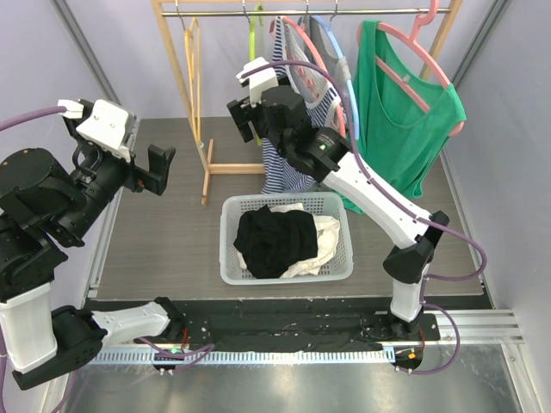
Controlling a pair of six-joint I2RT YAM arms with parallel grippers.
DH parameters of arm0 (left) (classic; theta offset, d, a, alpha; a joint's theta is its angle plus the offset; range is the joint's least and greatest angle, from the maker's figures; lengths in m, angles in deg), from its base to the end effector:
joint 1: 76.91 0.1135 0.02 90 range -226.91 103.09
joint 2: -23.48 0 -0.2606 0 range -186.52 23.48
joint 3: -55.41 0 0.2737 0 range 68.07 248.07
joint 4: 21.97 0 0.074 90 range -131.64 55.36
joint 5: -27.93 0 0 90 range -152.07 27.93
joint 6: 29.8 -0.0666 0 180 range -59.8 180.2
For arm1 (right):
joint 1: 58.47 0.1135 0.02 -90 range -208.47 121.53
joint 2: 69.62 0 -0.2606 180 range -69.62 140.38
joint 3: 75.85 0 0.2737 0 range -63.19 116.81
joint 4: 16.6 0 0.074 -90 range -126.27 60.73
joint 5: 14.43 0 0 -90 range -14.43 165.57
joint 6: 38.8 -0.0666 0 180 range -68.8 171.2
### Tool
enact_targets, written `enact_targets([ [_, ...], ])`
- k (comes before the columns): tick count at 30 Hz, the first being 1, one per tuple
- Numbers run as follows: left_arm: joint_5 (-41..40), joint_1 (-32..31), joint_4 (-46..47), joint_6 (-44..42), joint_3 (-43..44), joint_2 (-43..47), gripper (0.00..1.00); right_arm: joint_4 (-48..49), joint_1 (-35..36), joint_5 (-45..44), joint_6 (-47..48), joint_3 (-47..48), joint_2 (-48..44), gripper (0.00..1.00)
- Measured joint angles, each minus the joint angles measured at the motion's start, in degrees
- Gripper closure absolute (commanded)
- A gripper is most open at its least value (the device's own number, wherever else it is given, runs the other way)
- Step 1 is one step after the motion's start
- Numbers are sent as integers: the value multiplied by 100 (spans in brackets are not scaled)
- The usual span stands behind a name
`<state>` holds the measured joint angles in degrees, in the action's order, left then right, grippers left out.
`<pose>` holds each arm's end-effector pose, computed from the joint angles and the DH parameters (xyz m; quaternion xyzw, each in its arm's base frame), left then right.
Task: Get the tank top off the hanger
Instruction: Place the hanger at the clothesline, then pick up the hanger from the clothesline.
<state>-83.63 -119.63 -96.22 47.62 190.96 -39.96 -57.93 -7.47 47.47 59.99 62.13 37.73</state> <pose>0.1073 -0.0657 0.6020 0.2134 0.6869 -0.0471 0.6931 0.3162 0.3406 0.4770 -0.2380 0.7247 0.0485 0.6448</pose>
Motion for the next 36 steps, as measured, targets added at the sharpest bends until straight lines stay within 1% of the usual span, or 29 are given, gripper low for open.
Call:
enact_targets([
  [6,17,0,0,15,0,-17,4,-11,59,15,-76,-138,-463,9],
  [10,24,0,-2,15,0,-20,4,-57,105,42,-155,-431,-999,8],
  [14,63,11,-4,17,2,-22,4,-52,118,59,-192,-522,-1504,7],
  [17,87,11,-22,20,31,-28,4,-46,116,44,-190,-564,-1845,8],
  [20,122,13,-46,20,52,-31,4,31,90,-201,-129,-643,-2127,10],
  [23,140,24,-50,20,55,-31,4,85,-166,-240,-136,-774,-2275,13],
  [28,190,46,-96,26,57,-31,4,74,-1051,-26,-321,-1005,-2297,15],
  [30,212,48,-109,35,57,-31,4,59,-1266,33,-369,-1062,-2260,15],
  [35,234,57,-131,42,57,-33,4,31,-1344,278,-455,-1113,-2218,22],
  [36,234,66,-131,42,59,-33,4,26,-1346,330,-468,-1121,-2218,25],
])
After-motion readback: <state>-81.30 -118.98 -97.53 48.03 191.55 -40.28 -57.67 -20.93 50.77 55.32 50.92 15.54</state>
